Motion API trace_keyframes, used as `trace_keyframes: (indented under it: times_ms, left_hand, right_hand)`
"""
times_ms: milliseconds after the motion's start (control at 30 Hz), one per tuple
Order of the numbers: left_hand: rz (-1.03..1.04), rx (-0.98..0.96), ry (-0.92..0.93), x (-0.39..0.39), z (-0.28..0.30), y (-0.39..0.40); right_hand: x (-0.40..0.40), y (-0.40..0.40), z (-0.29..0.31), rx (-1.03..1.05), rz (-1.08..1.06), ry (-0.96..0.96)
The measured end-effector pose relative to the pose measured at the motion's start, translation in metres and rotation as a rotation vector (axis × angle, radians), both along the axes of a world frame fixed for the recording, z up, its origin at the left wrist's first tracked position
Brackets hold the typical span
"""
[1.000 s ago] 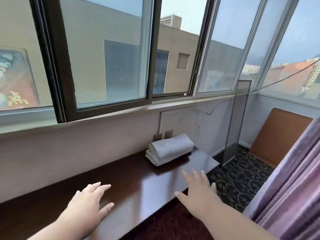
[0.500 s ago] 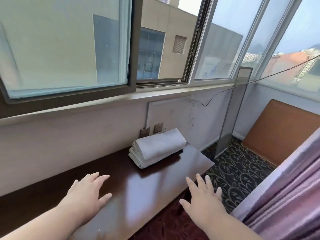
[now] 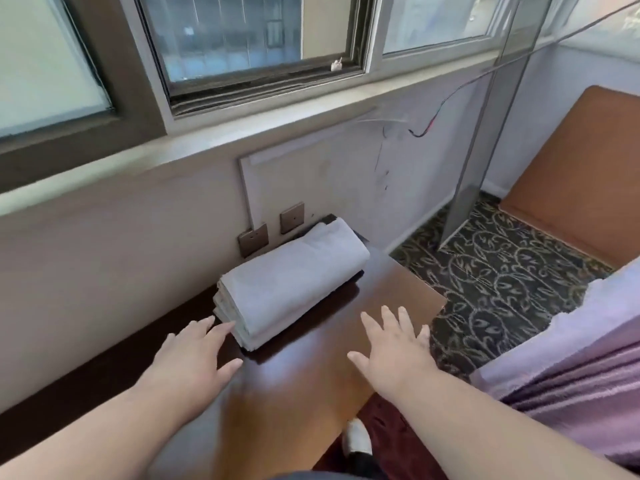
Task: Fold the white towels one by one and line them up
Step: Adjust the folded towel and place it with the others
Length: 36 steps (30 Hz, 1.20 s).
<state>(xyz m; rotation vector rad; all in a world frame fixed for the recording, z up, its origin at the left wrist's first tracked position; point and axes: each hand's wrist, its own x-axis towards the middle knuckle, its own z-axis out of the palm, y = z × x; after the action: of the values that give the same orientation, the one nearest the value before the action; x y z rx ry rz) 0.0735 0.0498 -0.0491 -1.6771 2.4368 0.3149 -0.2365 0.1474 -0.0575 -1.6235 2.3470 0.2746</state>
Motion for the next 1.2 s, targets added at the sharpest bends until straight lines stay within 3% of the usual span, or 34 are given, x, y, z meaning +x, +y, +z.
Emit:
trace_keyframes:
  times_ms: [233, 300, 367, 500, 633, 867, 1034, 1200]
  left_hand:
    - [0.184, 0.036, 0.096, -0.082, -0.002, -0.041]
    - [0.246, 0.043, 0.095, -0.099, -0.004, -0.052]
    - [0.348, 0.079, 0.138, -0.113, -0.012, -0.058]
    - [0.841, 0.167, 0.406, -0.126, -0.037, -0.068]
    - [1.163, 0.165, 0.600, -0.117, -0.050, -0.085]
    - [1.357, 0.265, 0.727, -0.117, -0.064, -0.116]
    - [1.433, 0.149, 0.785, -0.124, -0.073, -0.114]
    - [1.452, 0.079, 0.717, -0.125, -0.073, -0.116]
  right_hand:
    - [-0.076, -0.148, 0.008, -0.033, 0.180, -0.048]
    - [-0.091, -0.180, 0.006, 0.001, 0.148, -0.132]
    - [-0.100, -0.204, 0.002, 0.016, 0.002, -0.337]
    - [-0.110, -0.240, -0.016, -0.077, -0.329, -0.678]
    - [-0.119, -0.267, -0.026, -0.098, -0.253, -0.737]
    - [-0.120, -0.318, -0.037, 0.039, -0.093, -0.679]
    - [-0.115, -0.326, -0.048, -0.059, -0.063, -0.804]
    - [-0.106, -0.334, -0.057, -0.136, -0.020, -0.772]
